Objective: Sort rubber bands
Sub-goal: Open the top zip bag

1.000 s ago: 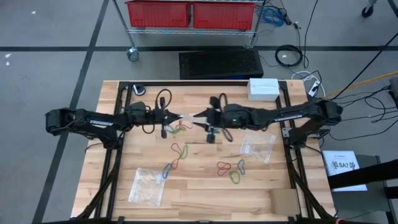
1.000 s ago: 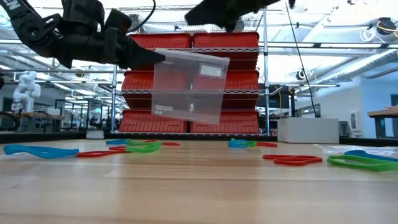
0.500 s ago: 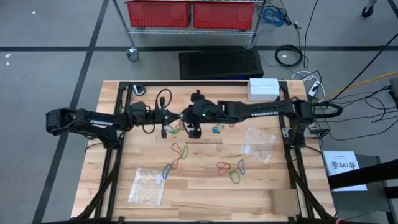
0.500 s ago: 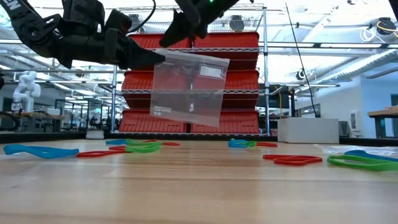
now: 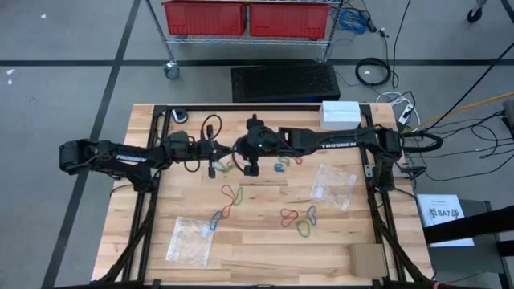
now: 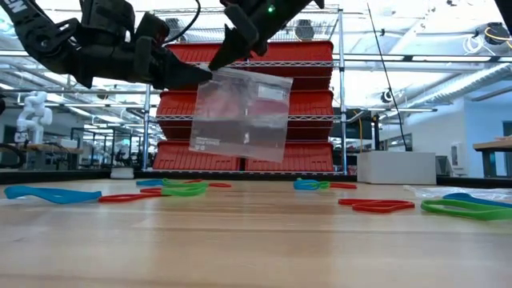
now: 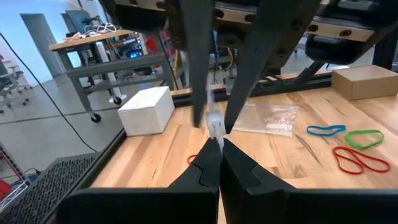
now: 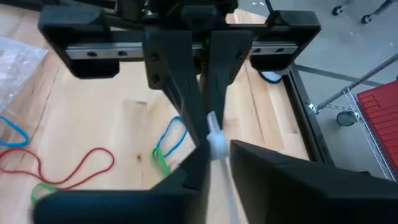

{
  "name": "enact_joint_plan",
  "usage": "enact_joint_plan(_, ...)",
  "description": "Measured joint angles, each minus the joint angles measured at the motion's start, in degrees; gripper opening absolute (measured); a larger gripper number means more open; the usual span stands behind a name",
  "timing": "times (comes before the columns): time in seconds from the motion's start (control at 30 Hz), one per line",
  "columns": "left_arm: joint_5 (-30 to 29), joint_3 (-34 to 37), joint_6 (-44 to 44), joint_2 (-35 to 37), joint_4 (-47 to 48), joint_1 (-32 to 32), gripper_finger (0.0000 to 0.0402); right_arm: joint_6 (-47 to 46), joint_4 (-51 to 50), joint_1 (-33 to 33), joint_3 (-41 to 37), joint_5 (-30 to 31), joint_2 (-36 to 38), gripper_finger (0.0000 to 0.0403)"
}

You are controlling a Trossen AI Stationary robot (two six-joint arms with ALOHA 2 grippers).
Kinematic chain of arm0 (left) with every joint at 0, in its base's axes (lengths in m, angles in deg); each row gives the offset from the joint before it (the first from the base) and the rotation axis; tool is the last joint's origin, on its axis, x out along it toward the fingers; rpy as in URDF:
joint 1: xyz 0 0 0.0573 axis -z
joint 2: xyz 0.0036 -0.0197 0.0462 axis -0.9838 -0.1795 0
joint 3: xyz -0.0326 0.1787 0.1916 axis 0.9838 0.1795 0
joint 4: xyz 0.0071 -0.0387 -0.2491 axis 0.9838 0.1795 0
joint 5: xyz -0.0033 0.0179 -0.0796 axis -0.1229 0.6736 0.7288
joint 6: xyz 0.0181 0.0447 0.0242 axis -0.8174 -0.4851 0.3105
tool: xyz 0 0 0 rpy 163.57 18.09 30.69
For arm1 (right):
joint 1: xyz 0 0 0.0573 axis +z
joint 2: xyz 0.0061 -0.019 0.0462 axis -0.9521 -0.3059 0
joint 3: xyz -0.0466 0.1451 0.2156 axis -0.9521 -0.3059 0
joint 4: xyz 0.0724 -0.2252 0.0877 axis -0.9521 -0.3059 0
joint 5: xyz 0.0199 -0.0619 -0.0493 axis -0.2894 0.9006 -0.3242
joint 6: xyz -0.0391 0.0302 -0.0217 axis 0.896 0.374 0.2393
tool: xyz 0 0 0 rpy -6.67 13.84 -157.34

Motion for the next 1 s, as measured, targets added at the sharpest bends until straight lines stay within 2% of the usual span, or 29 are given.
enact_joint_plan(0.1,-0.1,0.0,0.0,0.0,0.1,0.0,0.0,0.1,-0.3,0.0,0.0,-0.1,0.0,0.001)
enact_joint_plan(0.23,-0.3,0.0,0.0,0.0,0.2,0.0,0.0,0.0,-2.2,0.1,0.0,0.6,0.3,0.0014)
enact_joint_plan(0.43,-0.6,0.0,0.0,0.0,0.3,0.0,0.0,-2.1,-12.4,0.9,0.1,4.3,1.5,0.0008)
enact_joint_plan(0.67,-0.6,0.0,0.1,0.0,0.1,0.0,0.0,-6.1,-23.4,1.0,0.0,5.0,2.5,0.0007)
enact_joint_plan(0.83,-0.6,0.0,0.1,0.0,0.0,0.0,0.0,-8.9,-31.5,1.0,0.0,8.8,2.9,0.0007)
enact_joint_plan(1.0,-0.6,0.0,0.2,0.0,0.0,0.0,0.0,-11.5,-36.3,1.0,-0.1,9.0,3.0,0.0007)
